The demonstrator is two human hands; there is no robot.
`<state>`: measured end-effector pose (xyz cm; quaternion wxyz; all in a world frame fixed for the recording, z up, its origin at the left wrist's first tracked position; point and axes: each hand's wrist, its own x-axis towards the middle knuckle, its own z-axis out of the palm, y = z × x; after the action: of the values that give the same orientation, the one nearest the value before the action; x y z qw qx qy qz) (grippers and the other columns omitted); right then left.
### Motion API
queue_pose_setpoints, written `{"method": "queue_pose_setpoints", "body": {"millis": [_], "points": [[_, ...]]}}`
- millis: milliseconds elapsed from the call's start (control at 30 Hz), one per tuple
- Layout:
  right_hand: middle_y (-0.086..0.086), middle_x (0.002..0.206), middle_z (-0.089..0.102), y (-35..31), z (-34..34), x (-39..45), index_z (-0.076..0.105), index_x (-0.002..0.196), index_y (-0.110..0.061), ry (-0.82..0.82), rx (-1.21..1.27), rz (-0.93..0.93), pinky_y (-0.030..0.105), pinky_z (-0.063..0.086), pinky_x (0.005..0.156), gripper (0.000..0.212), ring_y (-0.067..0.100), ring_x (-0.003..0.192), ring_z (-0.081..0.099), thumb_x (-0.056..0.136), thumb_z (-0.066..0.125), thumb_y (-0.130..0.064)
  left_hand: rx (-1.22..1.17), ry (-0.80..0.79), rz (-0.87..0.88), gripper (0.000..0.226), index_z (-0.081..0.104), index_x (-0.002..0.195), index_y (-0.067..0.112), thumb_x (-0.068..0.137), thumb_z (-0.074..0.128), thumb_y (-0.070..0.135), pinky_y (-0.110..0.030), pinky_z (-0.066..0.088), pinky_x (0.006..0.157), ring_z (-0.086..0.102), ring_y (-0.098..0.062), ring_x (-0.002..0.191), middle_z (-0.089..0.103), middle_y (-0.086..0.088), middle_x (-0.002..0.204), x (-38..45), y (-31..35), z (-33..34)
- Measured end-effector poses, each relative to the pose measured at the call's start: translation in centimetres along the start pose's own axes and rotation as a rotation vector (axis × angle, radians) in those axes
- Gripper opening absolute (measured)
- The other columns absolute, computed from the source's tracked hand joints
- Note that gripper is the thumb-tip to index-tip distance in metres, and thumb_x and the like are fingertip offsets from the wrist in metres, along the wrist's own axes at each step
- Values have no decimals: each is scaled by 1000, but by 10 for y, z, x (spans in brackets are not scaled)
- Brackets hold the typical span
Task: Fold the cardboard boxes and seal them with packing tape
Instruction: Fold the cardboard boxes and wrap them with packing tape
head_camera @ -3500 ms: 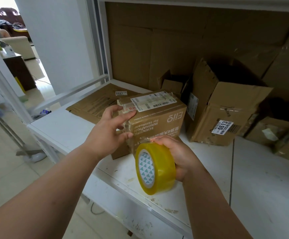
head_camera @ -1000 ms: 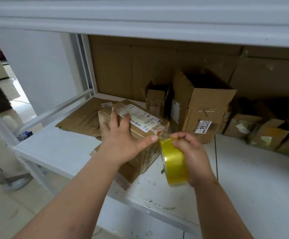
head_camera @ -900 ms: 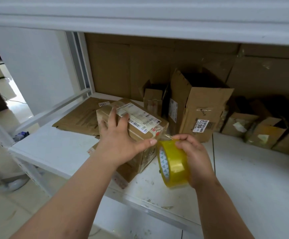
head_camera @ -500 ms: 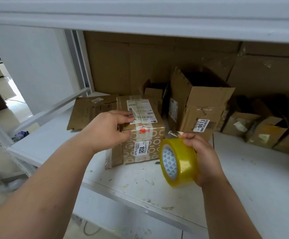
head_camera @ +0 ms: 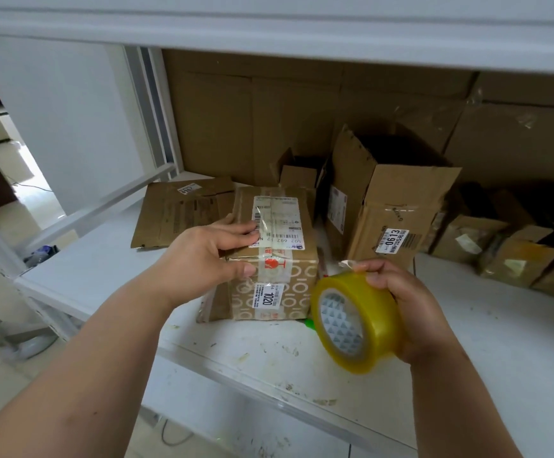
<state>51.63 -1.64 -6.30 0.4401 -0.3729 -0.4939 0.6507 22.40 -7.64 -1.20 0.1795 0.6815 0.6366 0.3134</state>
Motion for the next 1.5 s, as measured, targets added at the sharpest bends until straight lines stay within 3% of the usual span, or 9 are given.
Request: {"method": "queue_pose_setpoints", "body": {"millis": [233, 633, 767, 867, 933, 1067, 1167, 1267, 1500], "points": [[5, 92, 72, -11, -3, 6, 72, 81, -29, 125, 34, -72, 41, 55, 72, 22, 28, 82, 69, 83, 59, -12, -18, -30, -17, 50, 55, 137, 37, 89, 69, 38, -29, 20, 119, 20, 7, 141, 41, 28, 146, -7, 2, 6], [-5, 92, 74, -2, 24, 2, 75, 86, -29, 99, -10, -72, 30, 56, 59, 19, 15, 78, 73, 74, 64, -19, 88, 102, 3, 41, 60, 135, 28, 94, 64, 33, -26, 32, 114, 34, -1, 137, 47, 22, 143, -16, 4, 20], [-2, 91, 74, -7, 23, 0, 75, 85, -30, 86, 6, -78, 33, 57, 61, 22, 18, 79, 72, 66, 64, -23, -281, 92, -120, 33, 62, 132, 27, 102, 52, 19, -12, 48, 94, 50, 6, 117, 48, 25, 129, -18, 7, 25], [1, 95, 74, -9, 20, -4, 75, 84, -30, 87, 12, -95, 36, 57, 67, 22, 21, 84, 71, 66, 64, -23, -374, 86, -187, 45, 47, 142, 43, 105, 45, 17, 1, 40, 78, 48, 21, 108, 48, 39, 123, -19, 7, 24], [3, 100, 74, -10, 17, -6, 75, 85, -29, 80, 22, -96, 38, 58, 70, 23, 24, 88, 71, 66, 64, -22, -375, 123, -176, 49, 44, 145, 44, 104, 44, 16, -4, 38, 88, 47, 12, 119, 49, 39, 127, -20, 11, 22], [4, 100, 73, -13, 12, -12, 74, 85, -27, 43, 29, -106, 39, 58, 68, 21, 25, 87, 71, 67, 64, -21, 52, 363, 6, 37, 60, 135, 27, 99, 52, 23, -48, 35, 111, 40, -18, 135, 53, 8, 141, -18, 27, 24], [4, 99, 73, -18, 8, -18, 75, 85, -26, -9, 14, -120, 34, 58, 64, 21, 22, 85, 72, 69, 63, -19, 116, 451, 114, 28, 69, 122, 26, 96, 59, 31, -33, 37, 98, 44, -13, 122, 57, 12, 122, -15, 49, 30], [4, 100, 73, -22, 6, -24, 75, 87, -26, -50, -27, -124, 33, 58, 65, 23, 23, 86, 71, 69, 62, -19, 62, 350, 174, 26, 70, 116, 27, 95, 59, 37, -11, 29, 87, 44, -5, 114, 54, 18, 112, -12, 73, 40], [12, 97, 73, -31, 7, -40, 77, 87, -23, -92, -49, -100, 45, 53, 79, 25, 30, 88, 68, 69, 61, -16, 87, -18, 94, 23, 69, 102, 34, 87, 63, 52, -20, 46, 67, 58, -1, 84, 64, 17, 91, -3, 112, 66]]}}
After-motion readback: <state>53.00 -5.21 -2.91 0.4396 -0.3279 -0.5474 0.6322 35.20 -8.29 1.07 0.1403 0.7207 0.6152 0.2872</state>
